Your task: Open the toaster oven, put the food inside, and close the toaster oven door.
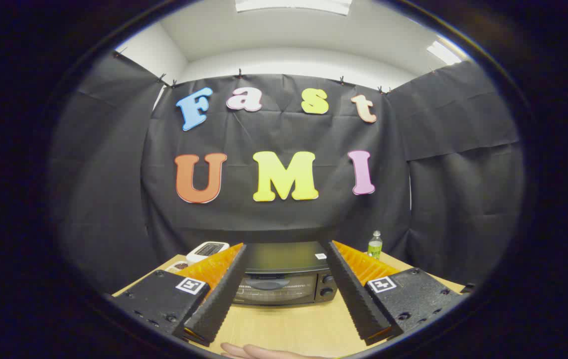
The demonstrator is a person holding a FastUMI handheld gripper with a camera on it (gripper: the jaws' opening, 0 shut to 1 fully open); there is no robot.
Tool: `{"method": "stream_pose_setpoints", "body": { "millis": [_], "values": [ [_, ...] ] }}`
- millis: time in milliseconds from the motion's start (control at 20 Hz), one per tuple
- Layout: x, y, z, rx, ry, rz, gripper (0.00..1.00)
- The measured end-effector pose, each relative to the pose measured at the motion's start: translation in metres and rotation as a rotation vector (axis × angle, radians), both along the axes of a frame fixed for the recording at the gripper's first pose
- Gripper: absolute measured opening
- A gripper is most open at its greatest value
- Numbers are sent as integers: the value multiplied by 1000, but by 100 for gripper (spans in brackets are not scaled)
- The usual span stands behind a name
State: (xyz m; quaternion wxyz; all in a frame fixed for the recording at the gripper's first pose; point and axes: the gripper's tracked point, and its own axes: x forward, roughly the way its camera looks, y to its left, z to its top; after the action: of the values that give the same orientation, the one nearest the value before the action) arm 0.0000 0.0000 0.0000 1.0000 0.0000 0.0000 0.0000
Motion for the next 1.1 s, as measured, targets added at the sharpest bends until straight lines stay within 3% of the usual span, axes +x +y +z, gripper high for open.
{"method": "stream_pose_setpoints", "body": {
  "millis": [700,1100],
  "values": [
    [-30,13,25,-70,-53,17,100],
    [5,10,-6,-38,20,8,100]
  ]
}}
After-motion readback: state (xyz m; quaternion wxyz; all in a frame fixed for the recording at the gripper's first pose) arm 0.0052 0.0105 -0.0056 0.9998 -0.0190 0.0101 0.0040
